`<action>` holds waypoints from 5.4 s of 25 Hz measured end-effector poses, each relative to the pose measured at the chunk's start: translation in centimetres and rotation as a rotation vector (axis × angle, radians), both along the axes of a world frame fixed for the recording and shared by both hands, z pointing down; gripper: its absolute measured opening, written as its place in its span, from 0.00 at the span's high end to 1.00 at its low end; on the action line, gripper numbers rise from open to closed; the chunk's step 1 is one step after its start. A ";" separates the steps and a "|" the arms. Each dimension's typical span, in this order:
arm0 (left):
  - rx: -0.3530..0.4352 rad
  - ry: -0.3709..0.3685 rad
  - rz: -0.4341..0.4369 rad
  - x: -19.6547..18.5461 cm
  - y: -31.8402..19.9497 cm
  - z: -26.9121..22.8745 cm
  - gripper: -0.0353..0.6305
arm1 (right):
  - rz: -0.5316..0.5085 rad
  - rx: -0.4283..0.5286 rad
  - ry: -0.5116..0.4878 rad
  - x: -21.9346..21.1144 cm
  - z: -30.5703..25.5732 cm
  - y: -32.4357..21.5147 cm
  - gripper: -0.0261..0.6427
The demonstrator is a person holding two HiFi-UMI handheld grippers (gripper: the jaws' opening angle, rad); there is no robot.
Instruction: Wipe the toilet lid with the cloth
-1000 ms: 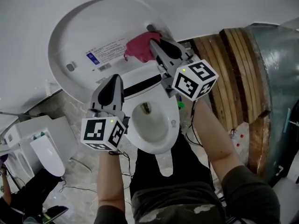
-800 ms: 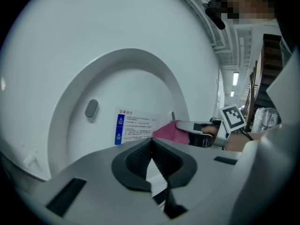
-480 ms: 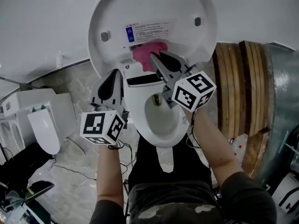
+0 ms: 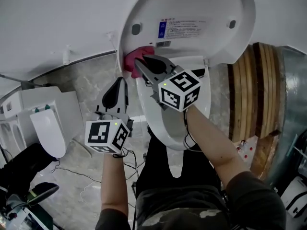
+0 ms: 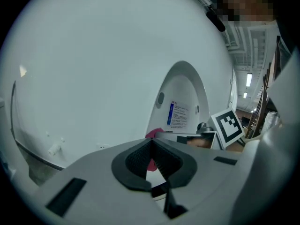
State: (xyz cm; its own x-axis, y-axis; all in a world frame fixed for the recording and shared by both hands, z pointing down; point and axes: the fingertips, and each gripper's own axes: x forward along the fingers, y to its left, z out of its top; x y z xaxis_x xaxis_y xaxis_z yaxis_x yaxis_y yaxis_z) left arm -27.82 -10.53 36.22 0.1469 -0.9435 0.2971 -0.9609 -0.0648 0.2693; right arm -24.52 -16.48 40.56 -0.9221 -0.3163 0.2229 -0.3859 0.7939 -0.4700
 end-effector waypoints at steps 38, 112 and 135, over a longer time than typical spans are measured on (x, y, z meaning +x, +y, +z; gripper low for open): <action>-0.014 0.059 0.127 15.8 -2.8 0.7 0.94 | 0.384 -0.049 -0.019 24.7 -0.8 -7.4 0.90; 0.153 -0.044 -0.016 17.6 -1.5 -12.3 0.94 | 0.102 -0.032 -0.033 26.5 -9.0 -3.3 0.90; 0.240 0.002 0.323 2.1 -6.5 -15.7 0.74 | 0.374 0.061 0.029 15.5 -15.5 -3.0 0.90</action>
State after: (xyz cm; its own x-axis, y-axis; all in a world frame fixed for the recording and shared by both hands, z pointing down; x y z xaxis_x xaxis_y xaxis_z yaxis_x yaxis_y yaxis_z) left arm -25.71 -17.07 20.49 0.4475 -0.8913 0.0731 -0.8802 -0.4246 0.2120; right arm -9.03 -19.51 25.05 -0.7341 -0.6431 0.2180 -0.6667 0.6219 -0.4108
